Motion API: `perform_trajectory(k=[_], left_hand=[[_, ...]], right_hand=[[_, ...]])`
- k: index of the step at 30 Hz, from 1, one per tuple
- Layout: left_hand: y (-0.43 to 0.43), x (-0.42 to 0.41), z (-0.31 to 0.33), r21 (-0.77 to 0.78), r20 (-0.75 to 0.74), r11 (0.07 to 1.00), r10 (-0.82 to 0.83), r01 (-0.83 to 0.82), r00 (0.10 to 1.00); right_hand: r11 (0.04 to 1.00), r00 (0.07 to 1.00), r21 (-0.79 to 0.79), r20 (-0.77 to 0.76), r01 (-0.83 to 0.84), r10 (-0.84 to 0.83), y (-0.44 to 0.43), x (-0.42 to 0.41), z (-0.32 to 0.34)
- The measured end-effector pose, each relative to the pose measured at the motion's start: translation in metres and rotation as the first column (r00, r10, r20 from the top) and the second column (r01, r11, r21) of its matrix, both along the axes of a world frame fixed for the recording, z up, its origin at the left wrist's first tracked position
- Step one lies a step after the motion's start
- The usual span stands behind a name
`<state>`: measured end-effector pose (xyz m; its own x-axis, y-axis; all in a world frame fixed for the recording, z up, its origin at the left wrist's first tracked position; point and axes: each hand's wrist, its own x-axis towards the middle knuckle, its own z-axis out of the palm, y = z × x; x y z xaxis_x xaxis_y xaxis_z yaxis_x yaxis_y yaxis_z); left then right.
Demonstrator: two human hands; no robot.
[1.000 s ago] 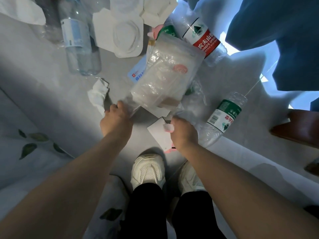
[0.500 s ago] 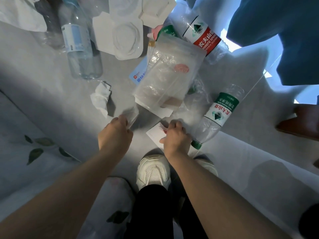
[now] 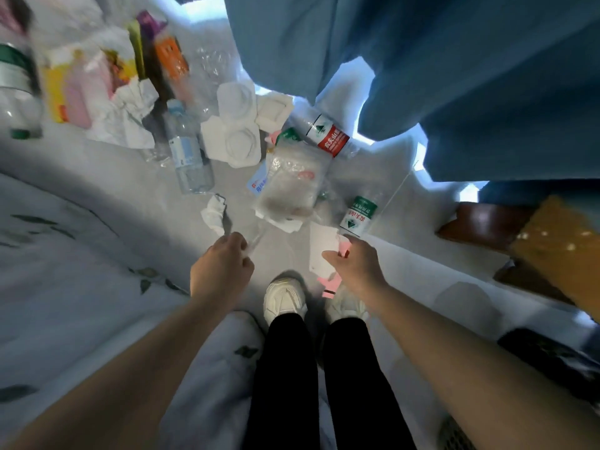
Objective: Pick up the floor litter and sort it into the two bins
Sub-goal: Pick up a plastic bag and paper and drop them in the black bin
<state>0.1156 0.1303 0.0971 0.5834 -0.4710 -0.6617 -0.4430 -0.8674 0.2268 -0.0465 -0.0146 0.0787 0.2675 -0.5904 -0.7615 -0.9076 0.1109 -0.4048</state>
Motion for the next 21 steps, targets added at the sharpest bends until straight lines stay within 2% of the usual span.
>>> perform_trajectory(k=[5, 9, 12, 15, 19, 21], left_hand=[[-0.039, -0.011, 0.102, -0.16, 0.004, 0.973, -0.168, 0.167, 0.986], [-0.073, -0.037, 0.171, -0.313, 0.058, 0.896, -0.311, 0.314, 0.948], [-0.099, -0.065, 0.213, -0.4, 0.109, 0.823, -0.394, 0.403, 0.913], [-0.119, -0.097, 0.243, -0.46, 0.184, 0.731, -0.477, 0.504, 0.86], [-0.142, -0.149, 0.271, -0.465, 0.27, 0.627, -0.572, 0.625, 0.775], [-0.15, -0.178, 0.282, -0.454, 0.272, 0.605, -0.604, 0.654, 0.749]], right_hand=[[0.978, 0.978, -0.014, 0.042, 0.207, -0.206, -0.033, -0.022, 0.108], [0.92, 0.914, -0.007, 0.123, 0.391, -0.387, -0.046, -0.055, 0.185], [0.829, 0.816, 0.023, 0.167, 0.559, -0.554, -0.048, -0.086, 0.227], [0.762, 0.745, 0.024, 0.195, 0.647, -0.638, -0.049, -0.123, 0.258], [0.662, 0.639, 0.04, 0.226, 0.748, -0.736, -0.046, -0.188, 0.284], [0.603, 0.582, 0.042, 0.216, 0.797, -0.784, -0.04, -0.225, 0.292]])
